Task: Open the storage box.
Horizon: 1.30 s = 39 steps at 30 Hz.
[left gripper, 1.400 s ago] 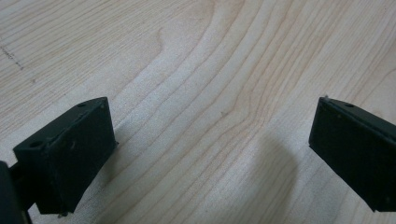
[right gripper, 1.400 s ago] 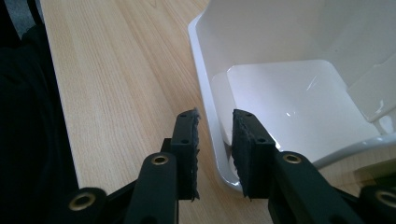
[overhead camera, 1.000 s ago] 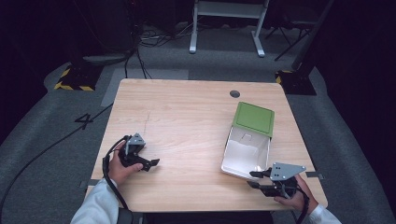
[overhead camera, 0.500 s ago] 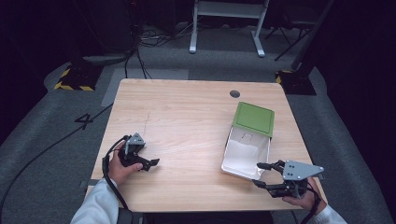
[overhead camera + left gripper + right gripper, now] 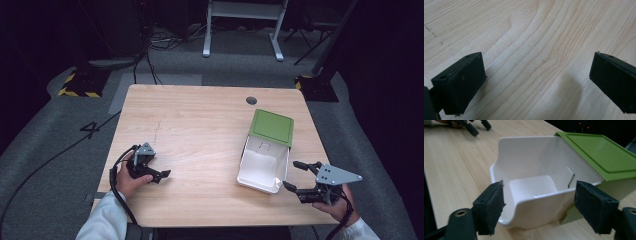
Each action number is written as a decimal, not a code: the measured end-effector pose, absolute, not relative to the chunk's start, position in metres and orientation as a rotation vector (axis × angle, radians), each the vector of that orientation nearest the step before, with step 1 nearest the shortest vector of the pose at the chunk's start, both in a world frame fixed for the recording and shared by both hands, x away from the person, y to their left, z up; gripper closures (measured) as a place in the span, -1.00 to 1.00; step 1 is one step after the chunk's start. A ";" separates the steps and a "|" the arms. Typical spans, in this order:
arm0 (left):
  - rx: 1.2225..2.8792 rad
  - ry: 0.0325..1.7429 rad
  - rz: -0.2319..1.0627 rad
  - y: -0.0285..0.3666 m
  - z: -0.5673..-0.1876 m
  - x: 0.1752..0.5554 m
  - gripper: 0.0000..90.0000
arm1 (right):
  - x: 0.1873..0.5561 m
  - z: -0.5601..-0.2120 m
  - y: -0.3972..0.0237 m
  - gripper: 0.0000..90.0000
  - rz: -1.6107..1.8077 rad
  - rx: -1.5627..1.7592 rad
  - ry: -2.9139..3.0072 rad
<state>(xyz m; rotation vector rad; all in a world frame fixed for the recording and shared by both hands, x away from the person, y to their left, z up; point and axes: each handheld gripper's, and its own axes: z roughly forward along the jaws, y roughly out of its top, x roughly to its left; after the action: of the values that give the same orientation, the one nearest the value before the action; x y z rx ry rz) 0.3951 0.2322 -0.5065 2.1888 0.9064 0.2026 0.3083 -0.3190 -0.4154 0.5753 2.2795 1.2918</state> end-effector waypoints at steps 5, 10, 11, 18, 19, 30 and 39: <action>2.178 0.908 0.194 0.233 -0.507 0.396 -0.99 | 0.313 -0.426 -0.330 -0.53 1.243 0.613 2.275; 2.175 0.913 0.189 0.233 -0.506 0.396 -0.99 | 0.316 -0.434 -0.347 -0.56 1.236 0.662 2.267; 2.175 0.913 0.189 0.233 -0.506 0.396 -0.99 | 0.317 -0.436 -0.350 -0.56 1.224 0.675 2.269; 2.174 0.915 0.193 0.233 -0.507 0.396 -0.99 | 0.326 -0.461 -0.370 -0.56 1.157 0.778 2.288; 2.176 0.914 0.191 0.233 -0.507 0.396 -0.99 | 0.328 -0.464 -0.373 -0.56 1.144 0.798 2.292; 2.165 0.922 0.193 0.233 -0.507 0.397 -0.99 | 0.348 -0.500 -0.398 -0.55 1.035 1.021 2.298; 2.160 0.927 0.193 0.233 -0.507 0.397 -0.99 | 0.358 -0.507 -0.407 -0.60 1.018 1.153 2.290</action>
<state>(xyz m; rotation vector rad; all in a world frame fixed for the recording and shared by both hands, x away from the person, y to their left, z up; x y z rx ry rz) 0.3969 0.2332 -0.5068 2.1599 0.9270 0.1932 0.3579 -0.4066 -0.5072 1.1527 2.2898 1.0183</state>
